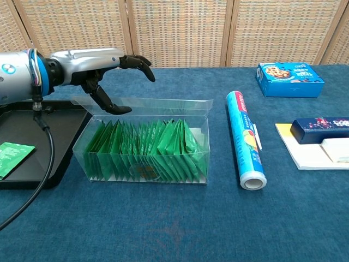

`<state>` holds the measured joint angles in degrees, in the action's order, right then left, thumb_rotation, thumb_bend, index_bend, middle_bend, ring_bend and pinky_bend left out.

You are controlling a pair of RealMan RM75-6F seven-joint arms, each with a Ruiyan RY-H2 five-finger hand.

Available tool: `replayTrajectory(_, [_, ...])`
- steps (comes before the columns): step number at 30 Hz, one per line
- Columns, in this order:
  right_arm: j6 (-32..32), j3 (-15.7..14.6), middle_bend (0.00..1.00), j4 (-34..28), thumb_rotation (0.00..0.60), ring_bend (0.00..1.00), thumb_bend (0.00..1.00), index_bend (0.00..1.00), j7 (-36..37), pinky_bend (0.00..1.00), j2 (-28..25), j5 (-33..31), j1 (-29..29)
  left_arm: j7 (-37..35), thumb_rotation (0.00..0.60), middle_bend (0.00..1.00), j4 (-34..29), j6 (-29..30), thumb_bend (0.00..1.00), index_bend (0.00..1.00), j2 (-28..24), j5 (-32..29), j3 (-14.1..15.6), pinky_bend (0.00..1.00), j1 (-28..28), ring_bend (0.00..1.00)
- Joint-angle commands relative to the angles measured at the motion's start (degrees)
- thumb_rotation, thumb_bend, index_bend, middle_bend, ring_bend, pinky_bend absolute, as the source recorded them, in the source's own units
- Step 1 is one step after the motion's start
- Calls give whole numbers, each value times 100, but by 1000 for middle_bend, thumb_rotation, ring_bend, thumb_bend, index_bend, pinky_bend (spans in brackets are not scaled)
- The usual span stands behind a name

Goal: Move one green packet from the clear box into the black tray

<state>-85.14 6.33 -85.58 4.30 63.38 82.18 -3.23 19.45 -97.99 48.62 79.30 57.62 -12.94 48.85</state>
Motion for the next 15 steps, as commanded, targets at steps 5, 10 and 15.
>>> replayTrajectory(5, [25,0,0,27,600,0,0,0,1,0,15,-17,-8,256,600,0,113,-387,357,219,-205,-1157,-115,0,484,0])
replayTrajectory(10, [67,1,0,54,600,0,0,0,-10,0,37,-38,-26,183,600,0,236,-528,370,221,-285,-1624,-183,0,699,0])
replayTrajectory(15, [111,5,0,83,600,0,0,0,-23,0,56,-77,-39,-57,600,0,222,-877,380,221,-522,-2080,-244,0,889,0])
